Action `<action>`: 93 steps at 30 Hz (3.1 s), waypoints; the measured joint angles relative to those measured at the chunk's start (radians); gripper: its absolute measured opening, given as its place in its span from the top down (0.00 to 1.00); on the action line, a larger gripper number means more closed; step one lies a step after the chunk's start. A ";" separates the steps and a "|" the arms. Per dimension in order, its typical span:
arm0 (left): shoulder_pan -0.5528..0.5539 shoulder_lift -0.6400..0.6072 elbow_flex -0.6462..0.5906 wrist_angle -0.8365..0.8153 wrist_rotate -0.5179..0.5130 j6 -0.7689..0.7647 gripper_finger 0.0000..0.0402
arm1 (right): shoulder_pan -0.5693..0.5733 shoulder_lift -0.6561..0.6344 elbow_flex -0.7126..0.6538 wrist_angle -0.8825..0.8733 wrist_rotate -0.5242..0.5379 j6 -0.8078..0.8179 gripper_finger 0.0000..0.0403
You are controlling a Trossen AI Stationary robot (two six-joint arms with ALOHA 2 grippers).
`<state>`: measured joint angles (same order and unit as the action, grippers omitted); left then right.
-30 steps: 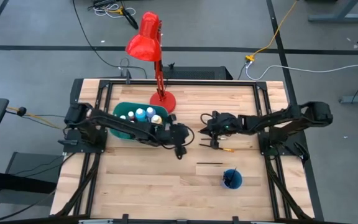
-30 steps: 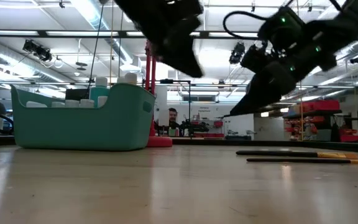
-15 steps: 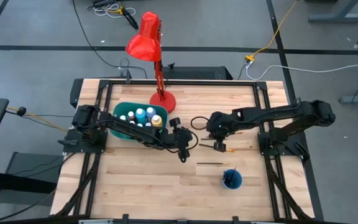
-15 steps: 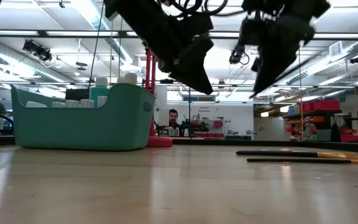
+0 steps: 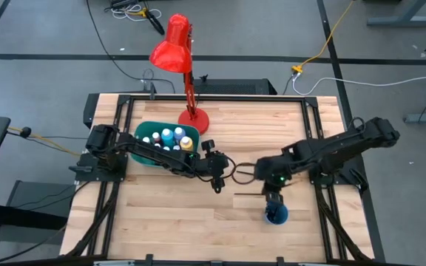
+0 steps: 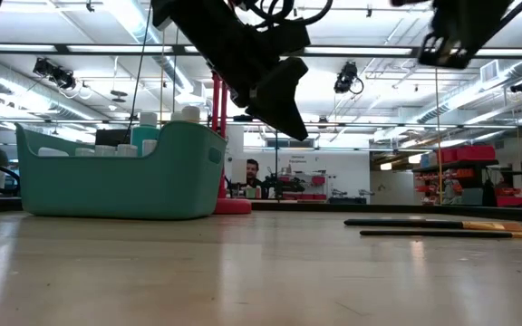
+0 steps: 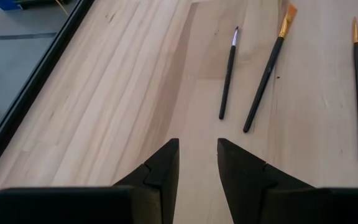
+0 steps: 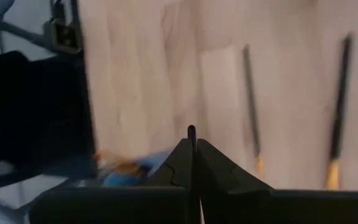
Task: Pick & Place Paint Supplies
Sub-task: Put the gold paint brush into the blue cup, then put the silver paint brush into the blue cup
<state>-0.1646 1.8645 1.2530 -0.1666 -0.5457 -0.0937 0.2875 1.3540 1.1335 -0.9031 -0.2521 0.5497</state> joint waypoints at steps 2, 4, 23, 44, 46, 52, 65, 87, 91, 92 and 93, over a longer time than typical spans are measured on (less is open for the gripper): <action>0.000 0.000 0.000 0.001 0.000 0.000 0.72 | 0.032 0.000 0.039 -0.062 -0.001 0.048 0.97; 0.000 0.000 0.000 0.001 0.000 0.000 0.72 | 0.062 0.000 0.083 -0.123 -0.002 0.087 0.97; 0.000 -0.001 0.000 0.009 0.022 -0.034 0.72 | 0.199 0.111 -0.032 0.002 -0.210 0.358 0.97; 0.000 -0.001 0.000 0.008 0.047 -0.034 0.72 | 0.191 0.188 -0.033 -0.016 -0.148 0.306 0.71; 0.000 -0.001 0.000 0.008 0.047 -0.034 0.72 | 0.188 0.188 -0.033 -0.016 -0.150 0.306 0.67; 0.000 -0.001 0.000 0.008 0.047 -0.042 0.72 | 0.177 0.188 -0.033 -0.016 -0.216 0.325 0.60; 0.000 0.001 0.000 0.009 0.053 -0.043 0.72 | 0.171 0.138 -0.032 -0.004 -0.195 0.302 0.59; 0.000 0.002 0.000 0.009 0.054 -0.066 0.72 | 0.158 -0.183 0.133 -0.056 0.306 -0.266 0.59; 0.000 0.000 0.000 0.008 0.051 -0.073 0.72 | 0.136 -0.244 0.079 -0.002 0.502 -0.382 0.59; -0.001 -0.004 0.000 0.007 0.049 -0.073 0.72 | 0.128 -0.258 0.047 0.019 0.536 -0.406 0.59; -0.003 -0.009 0.000 0.007 0.049 -0.073 0.72 | 0.117 -0.270 0.009 0.047 0.548 -0.421 0.59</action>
<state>-0.1679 1.8557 1.2530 -0.1597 -0.4970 -0.1671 0.4040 1.0844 1.1427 -0.8564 0.2960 0.1291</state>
